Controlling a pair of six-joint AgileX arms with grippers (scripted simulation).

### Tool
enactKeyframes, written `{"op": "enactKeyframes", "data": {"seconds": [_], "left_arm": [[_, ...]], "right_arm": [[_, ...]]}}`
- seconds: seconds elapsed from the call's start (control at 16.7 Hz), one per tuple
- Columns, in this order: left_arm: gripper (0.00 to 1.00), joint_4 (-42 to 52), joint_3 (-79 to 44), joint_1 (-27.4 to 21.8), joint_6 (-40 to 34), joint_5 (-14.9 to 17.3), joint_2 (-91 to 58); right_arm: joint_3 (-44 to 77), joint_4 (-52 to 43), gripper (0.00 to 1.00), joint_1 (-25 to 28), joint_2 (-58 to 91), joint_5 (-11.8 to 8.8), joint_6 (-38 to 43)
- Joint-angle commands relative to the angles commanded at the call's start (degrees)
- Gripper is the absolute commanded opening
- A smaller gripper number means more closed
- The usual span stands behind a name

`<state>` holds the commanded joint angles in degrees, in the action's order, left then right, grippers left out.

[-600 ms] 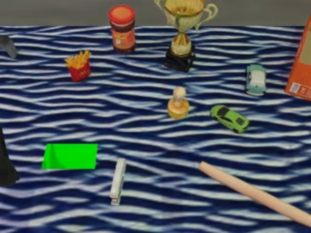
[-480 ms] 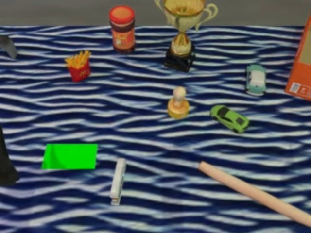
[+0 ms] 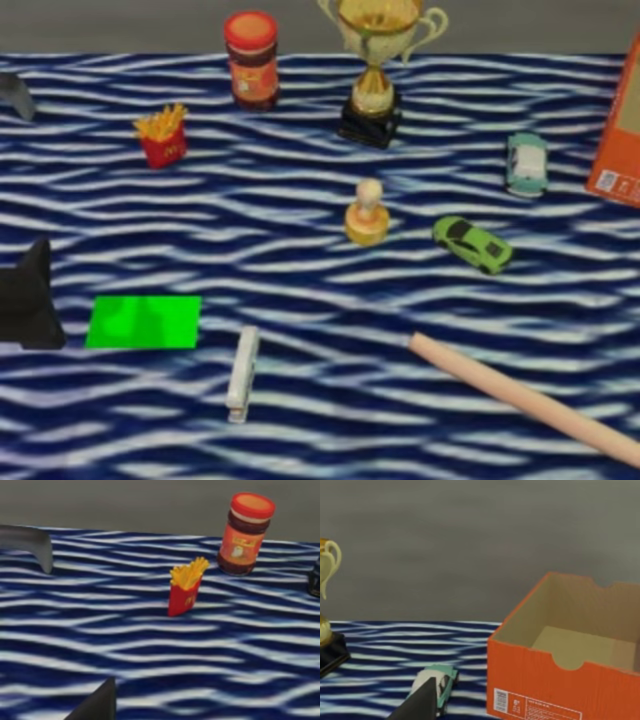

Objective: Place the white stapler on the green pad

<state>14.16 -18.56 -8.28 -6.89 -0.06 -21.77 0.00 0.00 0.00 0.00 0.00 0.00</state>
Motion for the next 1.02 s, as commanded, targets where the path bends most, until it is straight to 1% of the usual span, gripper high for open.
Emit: {"op": "enactKeyframes", "data": {"seconds": [0.42, 0.6, 0.84, 1.02], "left_arm": [[1.00, 23.19, -27.16, -12.67, -10.34, -0.17, -42.37], [1.00, 32.43, -38.08, -17.84, -14.50, -0.10, -58.23], [1.00, 41.77, -50.30, -23.35, -18.93, -0.08, -74.09], [1.00, 45.92, -56.38, -25.95, -21.03, -0.17, -81.63]], "right_arm": [[0.00, 0.00, 1.00, 0.00, 0.00, 0.00, 0.00], [0.00, 0.00, 1.00, 0.00, 0.00, 0.00, 0.00], [0.00, 0.00, 1.00, 0.00, 0.00, 0.00, 0.00], [0.00, 0.00, 1.00, 0.00, 0.00, 0.00, 0.00]]}}
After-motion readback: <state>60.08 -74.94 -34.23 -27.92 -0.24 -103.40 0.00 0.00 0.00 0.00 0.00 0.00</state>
